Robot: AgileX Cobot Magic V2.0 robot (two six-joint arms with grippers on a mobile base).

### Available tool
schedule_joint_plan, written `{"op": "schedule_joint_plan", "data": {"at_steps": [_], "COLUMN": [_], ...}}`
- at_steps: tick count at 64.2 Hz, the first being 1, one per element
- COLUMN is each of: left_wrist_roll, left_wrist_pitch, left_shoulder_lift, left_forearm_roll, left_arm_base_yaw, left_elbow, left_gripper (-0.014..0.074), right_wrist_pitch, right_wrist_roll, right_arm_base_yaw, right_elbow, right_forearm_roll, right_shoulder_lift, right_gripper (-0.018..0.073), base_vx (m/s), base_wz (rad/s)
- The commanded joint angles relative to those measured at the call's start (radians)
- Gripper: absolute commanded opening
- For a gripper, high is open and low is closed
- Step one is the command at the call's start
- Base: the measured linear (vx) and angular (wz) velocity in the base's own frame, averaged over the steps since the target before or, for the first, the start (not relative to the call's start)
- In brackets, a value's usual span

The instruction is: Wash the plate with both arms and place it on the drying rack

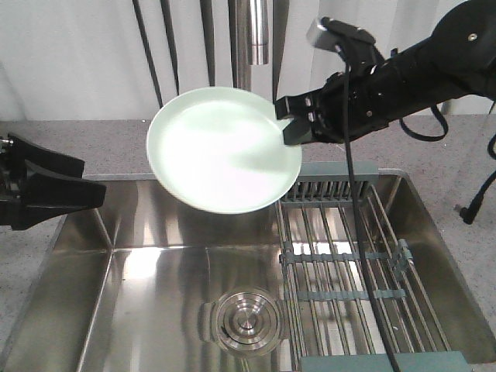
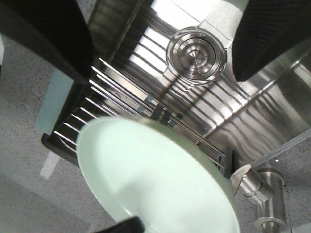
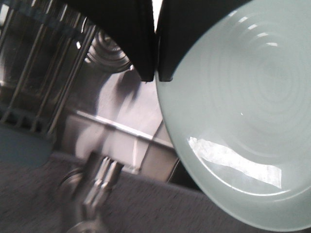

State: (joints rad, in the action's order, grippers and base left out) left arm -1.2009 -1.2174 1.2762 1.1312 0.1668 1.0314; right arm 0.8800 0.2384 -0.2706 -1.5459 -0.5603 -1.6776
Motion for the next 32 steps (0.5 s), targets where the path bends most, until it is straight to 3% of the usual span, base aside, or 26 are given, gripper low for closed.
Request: {"op": "schedule_joint_plan", "data": {"at_steps": [1, 12, 18, 26, 32], "left_wrist_roll": [-0.002, -0.002, -0.002, -0.002, -0.002], "left_wrist_pitch": [-0.033, -0.033, -0.033, -0.033, -0.034], "left_shoulder_lift": [-0.028, -0.028, -0.028, -0.028, -0.028], "left_forearm_roll": [0.070, 0.070, 0.070, 0.070, 0.070], "left_arm_base_yaw": [0.000, 0.000, 0.000, 0.000, 0.000], "left_elbow": [0.023, 0.023, 0.023, 0.023, 0.023], "left_gripper": [0.0566, 0.0566, 0.0566, 0.0566, 0.0566], "right_wrist_pitch": [-0.078, 0.074, 0.222, 0.385, 0.336], "right_wrist_roll": [-0.022, -0.022, -0.022, 0.017, 0.075], "right_arm_base_yaw": [0.065, 0.164, 0.178, 0.122, 0.048], "right_elbow": [-0.030, -0.030, -0.030, -0.025, -0.026], "right_forearm_roll": [-0.009, 0.045, 0.051, -0.006, -0.057], "right_shoulder_lift": [0.055, 0.069, 0.069, 0.066, 0.066], "right_gripper": [-0.0008, -0.0008, -0.0008, -0.0008, -0.0008], "base_vx": [0.00, 0.00, 0.00, 0.00, 0.00], "base_wz": [0.00, 0.00, 0.00, 0.00, 0.00]}}
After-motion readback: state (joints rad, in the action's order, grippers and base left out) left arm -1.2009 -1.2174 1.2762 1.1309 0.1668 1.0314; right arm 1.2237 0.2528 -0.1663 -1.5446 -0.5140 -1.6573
